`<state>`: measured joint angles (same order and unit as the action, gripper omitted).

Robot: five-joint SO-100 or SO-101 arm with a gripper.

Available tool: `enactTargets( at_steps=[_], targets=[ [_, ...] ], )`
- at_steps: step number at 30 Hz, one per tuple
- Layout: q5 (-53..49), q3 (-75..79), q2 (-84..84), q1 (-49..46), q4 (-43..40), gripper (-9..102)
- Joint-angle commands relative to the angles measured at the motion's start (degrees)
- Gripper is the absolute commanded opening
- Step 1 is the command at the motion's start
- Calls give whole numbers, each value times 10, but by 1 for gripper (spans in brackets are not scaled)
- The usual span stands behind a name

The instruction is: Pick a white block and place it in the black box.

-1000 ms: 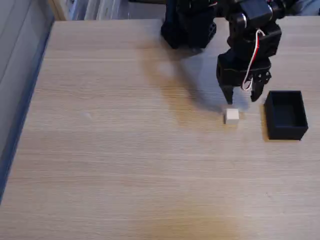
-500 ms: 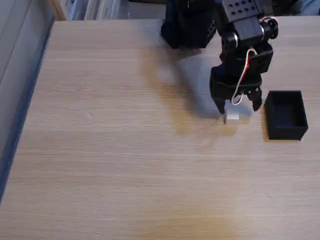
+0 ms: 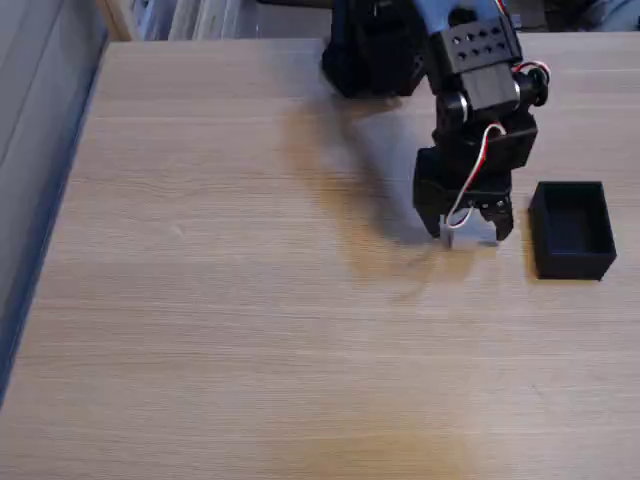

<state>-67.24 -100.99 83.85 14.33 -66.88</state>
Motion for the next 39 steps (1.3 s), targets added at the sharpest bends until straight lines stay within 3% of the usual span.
enactTargets(
  at_steps=[1,13,17,20,27,39],
  targets=[
    [17,18,-3,-2,5,34],
    [22,0,-11,0,5,32],
    [16,-4,-11,0,-4,26],
    [17,-10,-10,2,-11,12],
    [-18,-25,14,15,-33,0],
    [-136,-76,230,36,-115,0]
  ],
)
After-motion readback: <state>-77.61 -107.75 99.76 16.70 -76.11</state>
